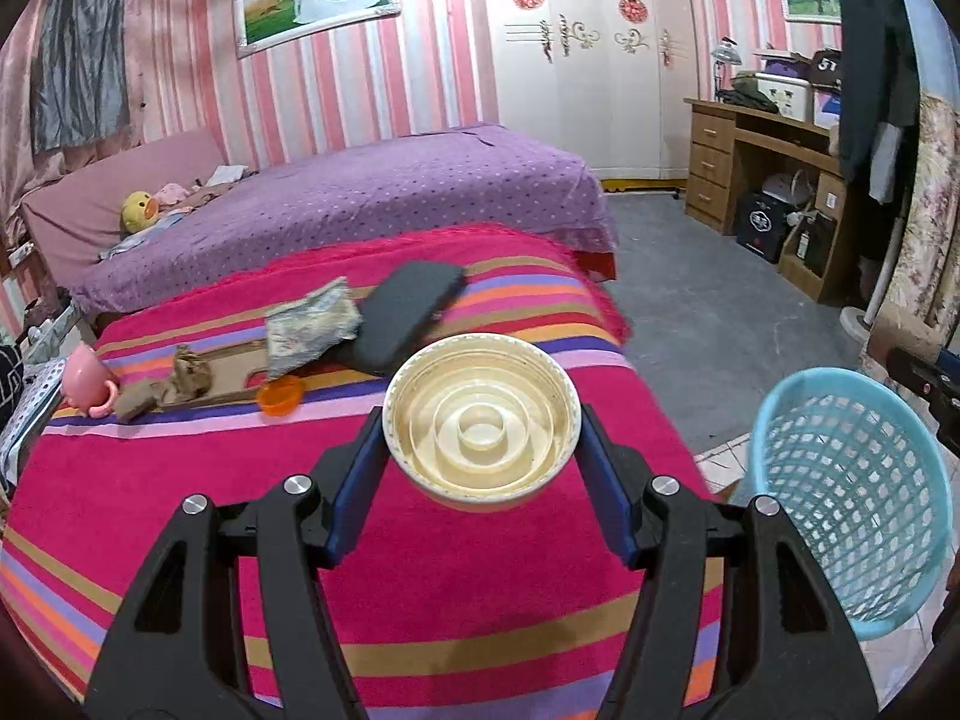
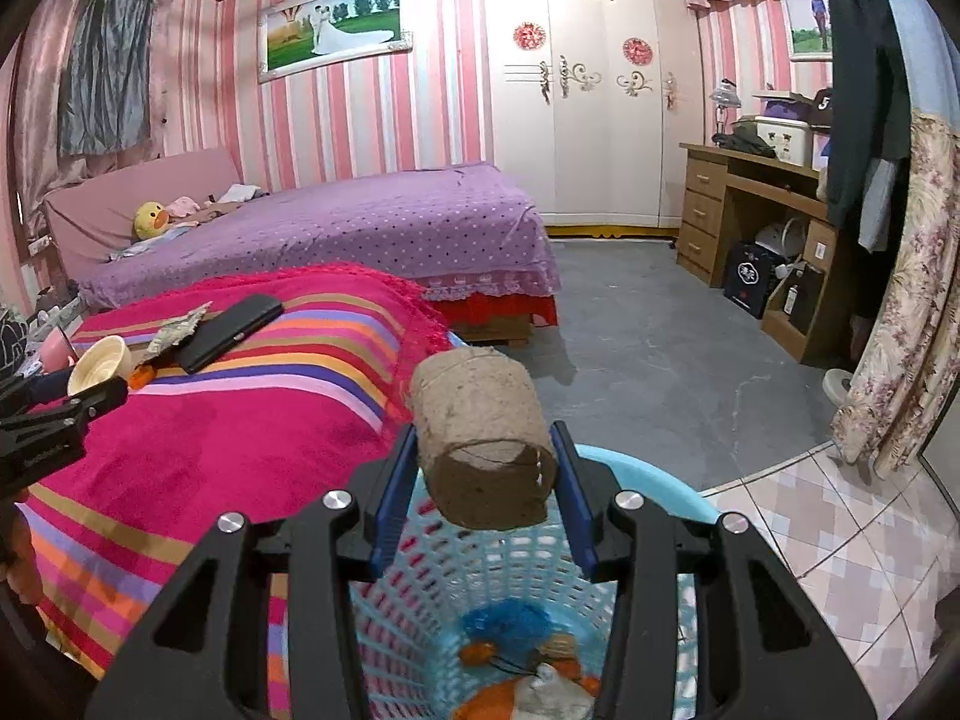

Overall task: Collect trash
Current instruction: 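Carry bowl and tube over the basket and open both tools to drop them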

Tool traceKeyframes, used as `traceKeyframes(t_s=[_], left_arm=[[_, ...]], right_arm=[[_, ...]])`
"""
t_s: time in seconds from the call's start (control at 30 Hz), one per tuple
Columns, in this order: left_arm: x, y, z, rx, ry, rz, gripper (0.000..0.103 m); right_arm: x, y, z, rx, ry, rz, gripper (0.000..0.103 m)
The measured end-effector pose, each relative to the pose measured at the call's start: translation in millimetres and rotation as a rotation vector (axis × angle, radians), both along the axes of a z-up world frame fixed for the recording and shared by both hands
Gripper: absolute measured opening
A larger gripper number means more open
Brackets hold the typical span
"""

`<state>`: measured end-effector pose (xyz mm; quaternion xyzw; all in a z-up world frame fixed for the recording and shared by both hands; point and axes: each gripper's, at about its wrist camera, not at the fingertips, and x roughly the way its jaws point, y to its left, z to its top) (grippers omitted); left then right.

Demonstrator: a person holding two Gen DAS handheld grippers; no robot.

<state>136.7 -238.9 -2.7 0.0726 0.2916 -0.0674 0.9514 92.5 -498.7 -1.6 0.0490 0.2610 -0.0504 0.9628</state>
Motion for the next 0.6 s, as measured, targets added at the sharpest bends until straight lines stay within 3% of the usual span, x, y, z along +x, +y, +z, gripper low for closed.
traceKeyframes(t_s=[0.33,0.6], left_arm=[[-8.4,-66.1,-24.6,-0.045,0.079,-0.053,0.061],[-24.5,-109.9,-35.9,-0.044,0.079,-0.105,0.061]], right_arm=[[-14.9,-43.1,-13.9,-0.033,0.041,-0.051,0.044],[-27.6,-66.5,-20.1,-0.048,0.059,-0.087,0.044]])
